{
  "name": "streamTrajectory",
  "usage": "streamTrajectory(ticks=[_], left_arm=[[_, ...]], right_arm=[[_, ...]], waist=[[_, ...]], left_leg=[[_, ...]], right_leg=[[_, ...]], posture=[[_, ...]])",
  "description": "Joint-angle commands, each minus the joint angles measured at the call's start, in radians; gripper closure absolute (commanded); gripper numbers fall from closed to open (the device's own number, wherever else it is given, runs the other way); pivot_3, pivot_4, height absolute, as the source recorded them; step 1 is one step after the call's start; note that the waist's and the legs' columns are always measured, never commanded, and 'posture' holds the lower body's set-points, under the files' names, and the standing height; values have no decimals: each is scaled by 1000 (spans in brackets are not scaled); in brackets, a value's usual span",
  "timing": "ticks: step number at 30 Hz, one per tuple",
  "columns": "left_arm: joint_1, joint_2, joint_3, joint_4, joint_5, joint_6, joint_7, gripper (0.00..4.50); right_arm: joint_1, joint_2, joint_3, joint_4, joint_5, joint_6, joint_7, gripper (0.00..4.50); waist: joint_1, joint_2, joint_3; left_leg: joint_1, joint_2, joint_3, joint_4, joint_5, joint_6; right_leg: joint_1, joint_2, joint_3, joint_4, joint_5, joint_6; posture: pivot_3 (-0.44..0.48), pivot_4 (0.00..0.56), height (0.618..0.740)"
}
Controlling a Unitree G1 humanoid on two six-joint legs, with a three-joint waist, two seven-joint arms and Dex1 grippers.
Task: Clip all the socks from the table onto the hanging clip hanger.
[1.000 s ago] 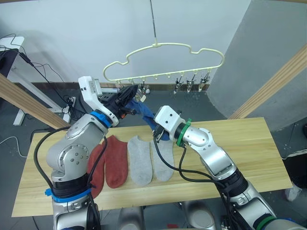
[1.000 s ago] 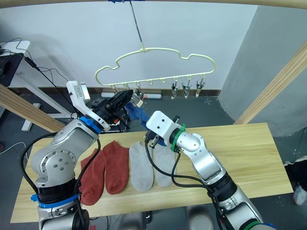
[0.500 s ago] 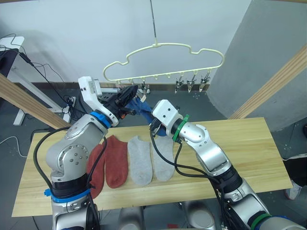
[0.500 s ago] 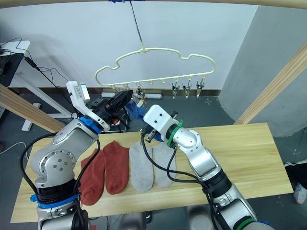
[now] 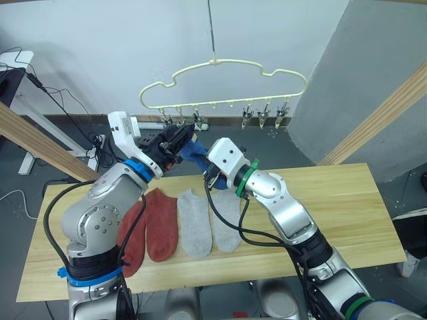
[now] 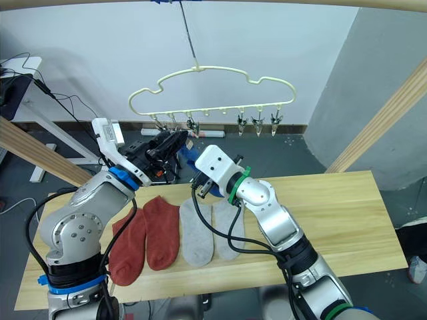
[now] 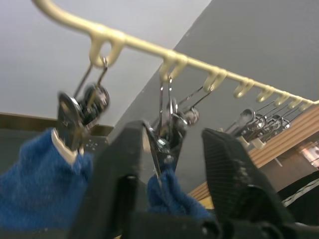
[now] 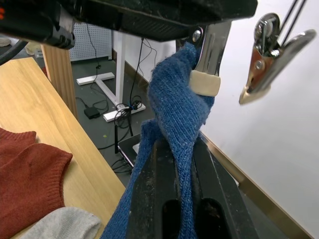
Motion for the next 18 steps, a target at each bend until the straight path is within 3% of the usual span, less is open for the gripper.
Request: streamTrajectory(ticks=[1,4,11,18], left_arm=[[8,20,1,-56,-3,-19,-14,1406],[23,40,-9,-64,32,-39,-26,1406],[78,59,-65,-87,188,-167,-46,1406],[163,39,-163,-117,403,-402,-71,1406]], right_arm=[[-9,19,-7,-16,12,-26,8,3941],[-10,8,11,-15,5,-6,26,3105],[71,-108,12,-149,7,35,105,3105],[213,-329,-131,-419,118,78,249,3105]], waist=[[0,0,0],[0,0,0],[3,0,0],[2,0,0]], left_leg=[[0,0,0,0,0,0],[0,0,0,0,0,0],[0,0,0,0,0,0],[-1,0,0,-1,0,0]], right_leg=[[0,0,0,0,0,0],[0,0,0,0,0,0],[0,0,0,0,0,0],[0,-3,0,-2,0,1]], posture=[[-198,335,740],[-197,334,740],[-211,335,740],[-228,339,740]])
